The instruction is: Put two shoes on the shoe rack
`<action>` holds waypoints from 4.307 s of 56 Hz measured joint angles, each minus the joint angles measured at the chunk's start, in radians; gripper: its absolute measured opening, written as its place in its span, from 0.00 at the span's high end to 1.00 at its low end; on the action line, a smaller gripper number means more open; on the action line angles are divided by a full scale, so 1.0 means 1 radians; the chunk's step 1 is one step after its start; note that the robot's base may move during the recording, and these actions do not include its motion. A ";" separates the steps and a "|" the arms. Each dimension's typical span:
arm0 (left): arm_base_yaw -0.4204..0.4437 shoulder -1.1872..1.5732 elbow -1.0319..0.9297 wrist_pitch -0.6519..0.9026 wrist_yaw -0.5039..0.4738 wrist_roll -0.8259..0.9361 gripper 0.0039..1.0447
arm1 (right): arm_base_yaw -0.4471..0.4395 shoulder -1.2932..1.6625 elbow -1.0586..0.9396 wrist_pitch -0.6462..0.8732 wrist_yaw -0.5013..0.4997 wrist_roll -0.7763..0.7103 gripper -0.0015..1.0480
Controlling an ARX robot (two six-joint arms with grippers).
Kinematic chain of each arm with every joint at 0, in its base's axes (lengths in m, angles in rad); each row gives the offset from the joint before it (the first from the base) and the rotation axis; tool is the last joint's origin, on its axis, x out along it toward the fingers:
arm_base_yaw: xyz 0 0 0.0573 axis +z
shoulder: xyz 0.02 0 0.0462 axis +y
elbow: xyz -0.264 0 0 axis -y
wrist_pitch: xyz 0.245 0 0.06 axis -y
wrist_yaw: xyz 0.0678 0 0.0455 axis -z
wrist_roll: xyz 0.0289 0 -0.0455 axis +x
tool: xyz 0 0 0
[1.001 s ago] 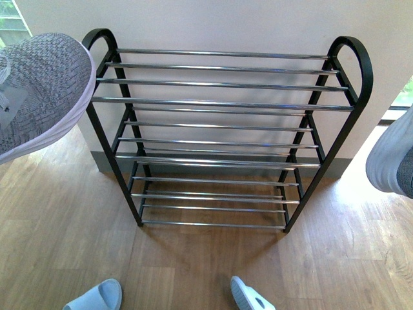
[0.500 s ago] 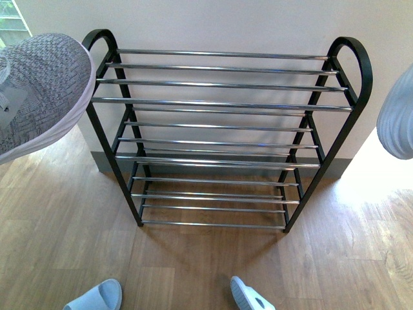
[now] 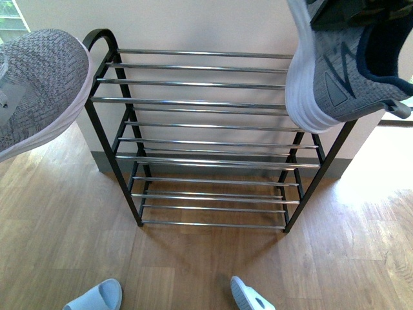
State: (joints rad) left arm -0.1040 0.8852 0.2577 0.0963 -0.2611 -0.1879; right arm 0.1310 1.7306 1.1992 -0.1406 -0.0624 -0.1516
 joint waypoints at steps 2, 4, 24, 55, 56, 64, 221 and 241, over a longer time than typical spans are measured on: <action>0.000 0.000 0.000 0.000 0.000 0.000 0.99 | 0.004 0.022 0.024 -0.017 0.009 -0.014 0.98; 0.000 0.000 0.000 0.000 0.000 0.000 0.99 | 0.006 0.053 0.055 -0.039 0.021 -0.029 0.98; 0.000 0.000 0.000 0.000 0.000 0.000 0.99 | -0.029 0.287 0.320 -0.154 0.165 -0.160 0.98; 0.000 0.000 0.000 0.000 0.000 0.000 0.99 | -0.061 0.475 0.535 -0.265 0.253 -0.197 0.98; 0.000 0.000 0.000 0.000 0.000 0.000 0.99 | -0.060 0.479 0.542 -0.268 0.253 -0.192 0.98; 0.000 0.000 0.000 0.000 0.000 0.000 0.99 | -0.058 0.485 0.561 -0.262 0.279 -0.185 0.79; 0.000 0.000 0.000 0.000 0.000 0.000 0.99 | -0.135 -1.193 -1.180 0.669 0.063 0.155 0.98; 0.000 0.000 0.000 0.000 0.000 0.000 0.99 | -0.135 -1.408 -1.181 0.464 0.063 0.155 0.98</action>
State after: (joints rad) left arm -0.1040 0.8852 0.2577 0.0963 -0.2615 -0.1879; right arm -0.0036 0.3222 0.0185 0.3233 0.0002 0.0032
